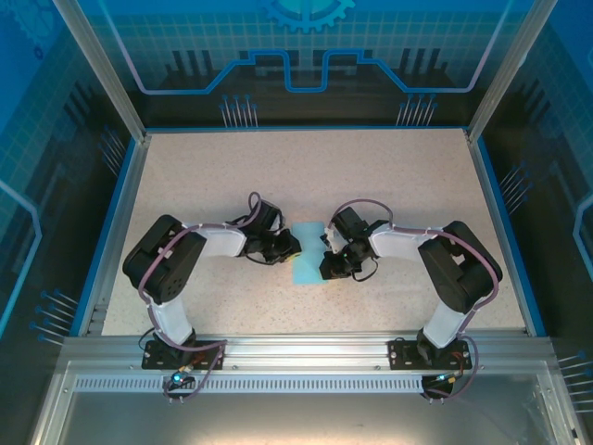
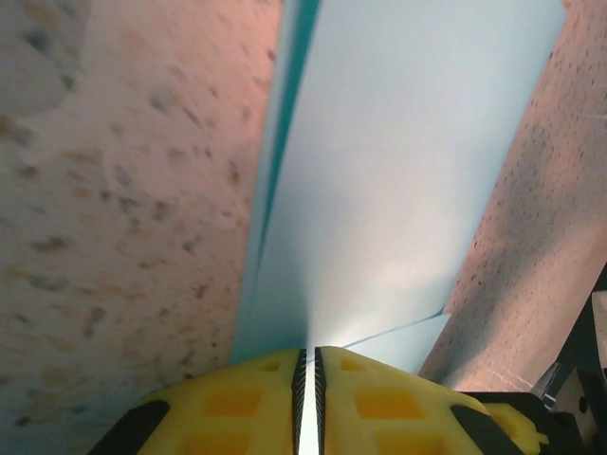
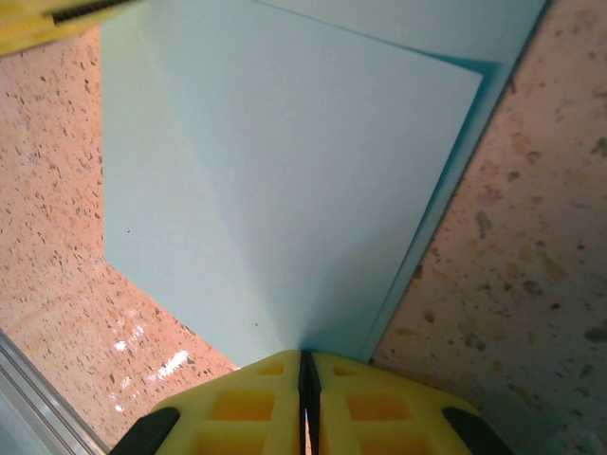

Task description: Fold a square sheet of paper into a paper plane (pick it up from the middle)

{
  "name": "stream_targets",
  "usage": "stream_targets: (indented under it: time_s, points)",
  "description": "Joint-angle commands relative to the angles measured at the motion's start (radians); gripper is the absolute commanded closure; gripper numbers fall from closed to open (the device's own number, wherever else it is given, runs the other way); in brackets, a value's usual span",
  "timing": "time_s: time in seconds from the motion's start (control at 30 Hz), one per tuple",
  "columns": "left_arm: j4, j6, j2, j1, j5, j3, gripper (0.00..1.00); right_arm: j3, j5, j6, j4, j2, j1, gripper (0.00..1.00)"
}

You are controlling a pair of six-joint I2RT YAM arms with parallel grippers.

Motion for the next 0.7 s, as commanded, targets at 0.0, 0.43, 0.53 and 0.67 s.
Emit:
stream_targets:
  time_s: [0.0, 0.43, 0.53, 0.67]
  points:
    - [-0.066, 0.039, -0.008, 0.039, -0.090, 0.013, 0.83, -0.055, 0.089, -0.010, -0.122, 0.052, -0.009, 0.89]
    - [-0.054, 0.050, -0.178, -0.039, -0.012, 0.037, 0.80, -0.022, -0.012, 0.012, -0.079, -0.035, -0.020, 0.88]
    - [-0.024, 0.025, -0.155, -0.069, -0.002, 0.017, 0.80, -0.001, -0.041, 0.019, -0.061, -0.071, -0.026, 0.87]
    - [0.042, -0.013, -0.094, -0.088, 0.033, -0.003, 0.84, 0.026, -0.074, 0.037, -0.028, -0.125, -0.033, 0.87]
